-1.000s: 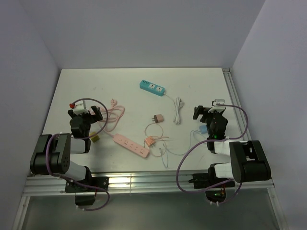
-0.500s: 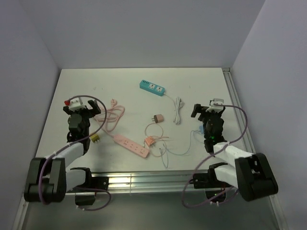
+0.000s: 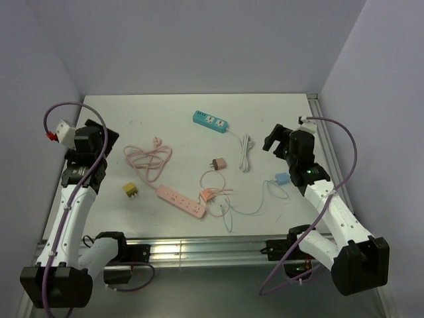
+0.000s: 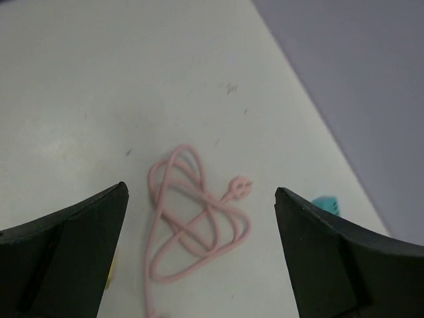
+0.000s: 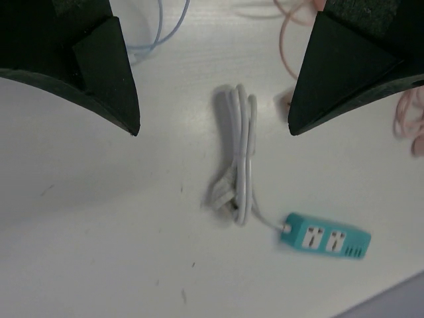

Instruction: Insert the plug

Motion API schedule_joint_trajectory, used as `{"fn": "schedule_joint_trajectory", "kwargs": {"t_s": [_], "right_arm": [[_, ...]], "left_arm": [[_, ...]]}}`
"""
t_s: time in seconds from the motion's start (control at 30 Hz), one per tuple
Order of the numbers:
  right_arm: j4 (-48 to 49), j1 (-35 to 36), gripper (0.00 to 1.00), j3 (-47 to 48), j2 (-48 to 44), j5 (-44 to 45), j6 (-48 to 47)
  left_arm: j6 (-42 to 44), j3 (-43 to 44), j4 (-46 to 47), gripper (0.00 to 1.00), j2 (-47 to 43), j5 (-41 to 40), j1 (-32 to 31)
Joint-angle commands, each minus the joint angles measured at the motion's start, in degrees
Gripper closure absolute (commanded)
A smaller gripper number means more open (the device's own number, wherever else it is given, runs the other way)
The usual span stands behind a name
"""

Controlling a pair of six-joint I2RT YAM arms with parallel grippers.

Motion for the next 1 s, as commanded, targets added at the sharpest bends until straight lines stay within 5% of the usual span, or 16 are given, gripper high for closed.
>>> {"fn": "schedule_joint_trajectory", "kwargs": {"t_s": [0.0,0.13,0.27,0.97], "right_arm": [[-13.2,1.7,0.0,4.5,1.0,-9.5,1.8],[-14.1,7.5,0.01,2.5,-1.4,-9.0,2.5],[-15.5,11.8,0.02,0.8,-3.0,-7.2,4.9],[-15.6,17.0,0.05,-0.7,-7.0,-6.6,8.5]], "left_arm": [[-2.1,0.4,-15.8,0.02,1.2,9.5,0.3],[-3.9,-5.7,-15.7,0.04,-2.6,12.6,0.3],[-7.0,-6.9,-19.8,0.25,-0.4,12.4,0.3],[-8.6,-11.5,-16.5,0.25,15.2,11.1,-1.4]]}}
